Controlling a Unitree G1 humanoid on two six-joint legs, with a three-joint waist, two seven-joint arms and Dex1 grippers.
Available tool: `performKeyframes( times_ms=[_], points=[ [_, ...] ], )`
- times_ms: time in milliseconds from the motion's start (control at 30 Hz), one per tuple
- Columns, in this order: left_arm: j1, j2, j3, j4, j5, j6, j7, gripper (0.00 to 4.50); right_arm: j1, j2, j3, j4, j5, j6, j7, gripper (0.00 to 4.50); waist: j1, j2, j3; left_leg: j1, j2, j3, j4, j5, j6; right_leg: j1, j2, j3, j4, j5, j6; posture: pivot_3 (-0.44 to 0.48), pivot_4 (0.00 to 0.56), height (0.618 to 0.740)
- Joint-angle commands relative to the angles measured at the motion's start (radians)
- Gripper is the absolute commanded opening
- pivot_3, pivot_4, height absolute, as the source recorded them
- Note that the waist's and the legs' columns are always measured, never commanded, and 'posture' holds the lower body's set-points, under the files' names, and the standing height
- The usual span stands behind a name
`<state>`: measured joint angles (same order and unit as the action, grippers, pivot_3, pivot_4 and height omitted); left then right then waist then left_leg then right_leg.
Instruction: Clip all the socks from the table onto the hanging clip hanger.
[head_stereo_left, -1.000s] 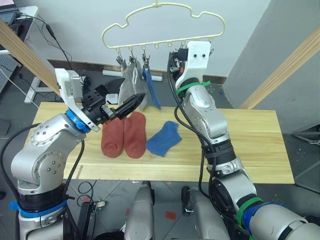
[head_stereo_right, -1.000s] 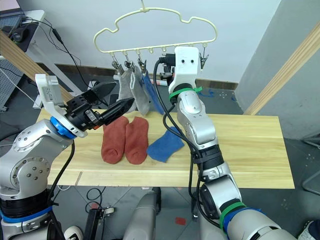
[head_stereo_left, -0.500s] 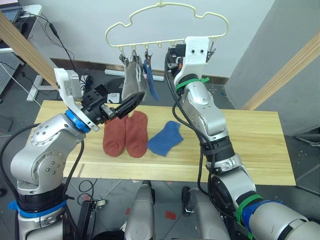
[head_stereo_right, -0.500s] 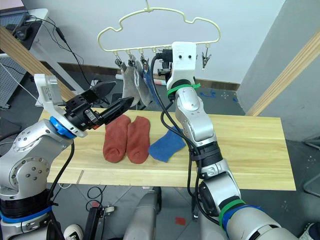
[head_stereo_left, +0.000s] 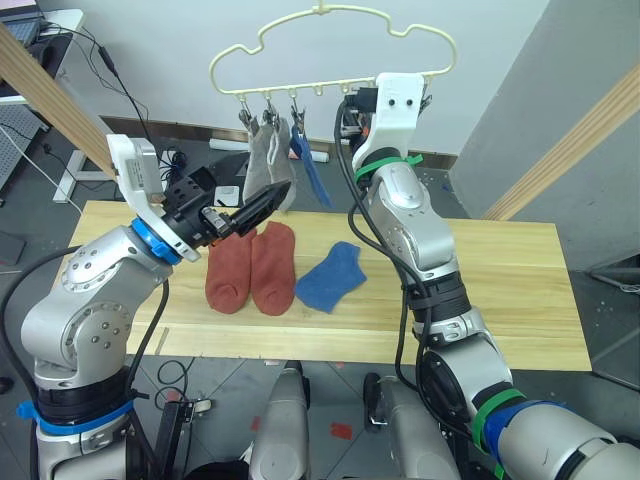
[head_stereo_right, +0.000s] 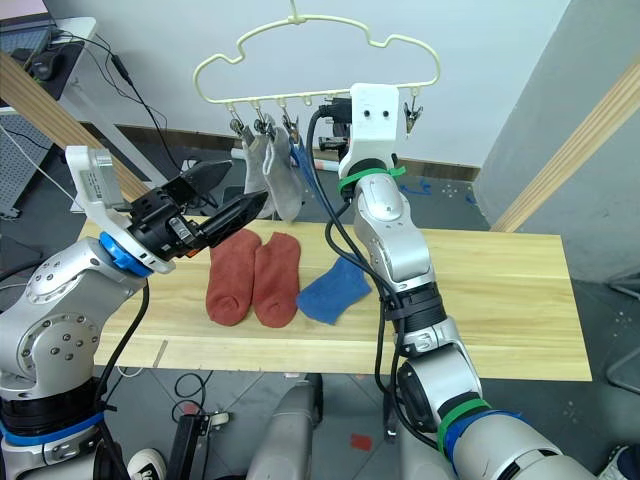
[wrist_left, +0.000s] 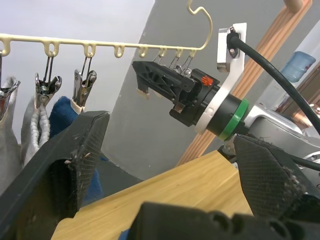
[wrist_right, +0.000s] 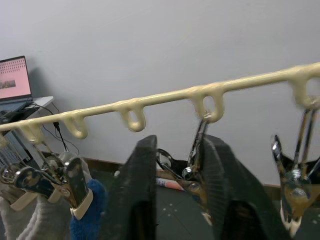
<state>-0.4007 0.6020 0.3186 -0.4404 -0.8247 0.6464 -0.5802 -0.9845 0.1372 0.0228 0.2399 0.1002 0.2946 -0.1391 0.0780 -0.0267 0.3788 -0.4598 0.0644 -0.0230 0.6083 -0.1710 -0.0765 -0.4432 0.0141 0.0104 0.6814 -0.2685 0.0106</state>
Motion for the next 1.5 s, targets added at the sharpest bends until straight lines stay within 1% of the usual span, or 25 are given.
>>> performKeyframes(
  times_ms=[33, 67, 233, 333, 467, 533, 633, 733, 833, 933, 1000, 1133, 1200, 1300, 1400, 1500],
  points=[
    [-0.004, 0.008, 0.012, -0.046, -0.019, -0.021, -0.001, 4.5, -0.022, 0.024, -0.002, -0.019, -0.003, 0.0, -0.005, 0.22, 0.0, 0.0, 0.0, 0.0, 0.0, 0.0, 0.0, 0.0, 0.0, 0.0, 0.0, 0.0, 0.0, 0.0, 0.0, 0.268, 0.409, 0.74],
    [-0.004, 0.008, 0.012, -0.046, -0.018, -0.021, -0.001, 4.5, -0.022, 0.024, -0.003, -0.018, -0.003, 0.001, -0.005, 0.03, 0.0, 0.0, 0.0, 0.0, 0.0, 0.0, 0.0, 0.0, 0.0, 0.0, 0.0, 0.0, 0.0, 0.0, 0.0, 0.268, 0.409, 0.74],
    [0.011, 0.005, 0.0, -0.052, 0.0, -0.028, 0.002, 4.5, -0.009, 0.008, -0.012, -0.031, 0.006, 0.016, 0.01, 0.01, 0.0, 0.0, 0.0, 0.0, 0.0, 0.0, 0.0, 0.0, 0.0, 0.0, 0.0, 0.0, 0.0, 0.0, 0.0, 0.258, 0.413, 0.74],
    [0.066, 0.015, -0.056, -0.058, 0.086, -0.05, -0.001, 4.5, 0.017, -0.029, -0.025, -0.068, 0.048, 0.061, 0.083, 0.01, 0.0, 0.0, 0.0, 0.0, 0.0, 0.0, 0.0, 0.0, 0.0, 0.0, 0.0, 0.001, 0.0, 0.0, 0.0, 0.25, 0.42, 0.74],
    [0.117, -0.027, -0.194, -0.007, 0.231, -0.119, 0.011, 4.5, 0.065, -0.109, -0.031, -0.139, 0.118, 0.161, 0.222, 0.01, 0.003, 0.001, 0.001, 0.0, -0.001, 0.0, 0.0, 0.0, 0.0, 0.0, 0.0, 0.0, 0.0, 0.0, 0.0, 0.229, 0.428, 0.74],
    [0.119, -0.056, -0.268, 0.056, 0.298, -0.147, 0.007, 4.5, 0.088, -0.149, -0.036, -0.162, 0.135, 0.202, 0.264, 0.01, 0.005, 0.002, 0.001, 0.0, -0.001, 0.0, 0.0, 0.0, 0.0, 0.001, 0.0, 0.0, 0.0, 0.0, 0.0, 0.213, 0.434, 0.74],
    [0.092, -0.105, -0.407, 0.215, 0.421, -0.182, 0.0, 4.5, 0.117, -0.208, -0.041, -0.195, 0.145, 0.264, 0.301, 0.01, 0.002, 0.003, 0.002, 0.001, -0.002, 0.001, 0.0, 0.0, 0.0, 0.001, 0.0, 0.001, 0.0, -0.003, 0.004, 0.176, 0.438, 0.74],
    [0.023, -0.165, -0.512, 0.37, 0.531, -0.248, -0.012, 4.5, 0.124, -0.231, -0.047, -0.22, 0.147, 0.306, 0.3, 0.01, 0.001, 0.004, 0.003, 0.002, -0.001, 0.001, 0.0, 0.0, 0.001, 0.001, 0.001, 0.002, 0.0, -0.003, 0.005, 0.14, 0.439, 0.74],
    [-0.061, -0.228, -0.575, 0.545, 0.627, -0.317, -0.007, 4.5, 0.123, -0.233, -0.05, -0.235, 0.146, 0.333, 0.285, 0.01, -0.004, 0.003, 0.003, 0.002, -0.001, 0.002, 0.0, 0.0, 0.001, 0.001, 0.001, 0.002, 0.0, -0.003, 0.005, 0.117, 0.436, 0.74],
    [-0.159, -0.289, -0.616, 0.738, 0.723, -0.414, 0.022, 4.5, 0.127, -0.229, -0.053, -0.249, 0.141, 0.349, 0.264, 0.01, -0.005, 0.003, 0.003, 0.002, -0.001, 0.001, 0.0, 0.0, 0.001, 0.001, 0.001, 0.002, 0.001, -0.003, 0.005, 0.097, 0.435, 0.74],
    [-0.222, -0.33, -0.623, 0.853, 0.766, -0.46, 0.042, 4.5, 0.134, -0.225, -0.058, -0.264, 0.142, 0.359, 0.25, 0.01, -0.005, 0.003, 0.003, 0.001, -0.002, 0.002, 0.001, 0.0, 0.001, 0.001, 0.001, 0.002, 0.0, -0.003, 0.005, 0.087, 0.432, 0.74],
    [-0.295, -0.379, -0.645, 1.025, 0.839, -0.522, 0.044, 4.5, 0.142, -0.223, -0.071, -0.286, 0.147, 0.381, 0.228, 0.01, -0.01, 0.002, 0.003, 0.0, -0.003, 0.002, 0.002, 0.0, 0.001, 0.001, 0.001, 0.002, 0.0, -0.003, 0.005, 0.077, 0.426, 0.74],
    [-0.307, -0.395, -0.666, 1.083, 0.867, -0.525, 0.017, 4.5, 0.14, -0.225, -0.081, -0.286, 0.148, 0.388, 0.218, 0.01, -0.012, 0.002, 0.003, 0.0, -0.003, 0.001, 0.002, 0.0, 0.002, 0.001, 0.001, 0.001, 0.0, -0.003, 0.005, 0.072, 0.424, 0.74],
    [-0.3, -0.394, -0.689, 1.104, 0.907, -0.493, -0.017, 4.5, 0.137, -0.228, -0.087, -0.286, 0.149, 0.394, 0.21, 0.01, -0.014, 0.002, 0.003, 0.0, -0.003, 0.001, 0.002, 0.0, 0.002, 0.002, 0.001, 0.0, 0.0, -0.003, 0.005, 0.07, 0.418, 0.74],
    [-0.244, -0.366, -0.703, 1.046, 0.92, -0.446, -0.073, 4.5, 0.133, -0.228, -0.093, -0.284, 0.152, 0.397, 0.206, 0.01, -0.02, 0.002, 0.003, 0.001, -0.003, 0.0, 0.002, 0.0, 0.002, 0.003, 0.001, 0.0, 0.0, -0.003, 0.005, 0.073, 0.418, 0.74],
    [-0.197, -0.347, -0.694, 0.992, 0.922, -0.442, -0.098, 3.89, 0.132, -0.23, -0.095, -0.283, 0.15, 0.397, 0.205, 0.0, -0.025, 0.002, 0.002, 0.006, -0.003, 0.001, 0.002, 0.0, 0.002, 0.007, 0.0, 0.0, 0.0, -0.003, 0.005, 0.073, 0.418, 0.74]
  ],
)
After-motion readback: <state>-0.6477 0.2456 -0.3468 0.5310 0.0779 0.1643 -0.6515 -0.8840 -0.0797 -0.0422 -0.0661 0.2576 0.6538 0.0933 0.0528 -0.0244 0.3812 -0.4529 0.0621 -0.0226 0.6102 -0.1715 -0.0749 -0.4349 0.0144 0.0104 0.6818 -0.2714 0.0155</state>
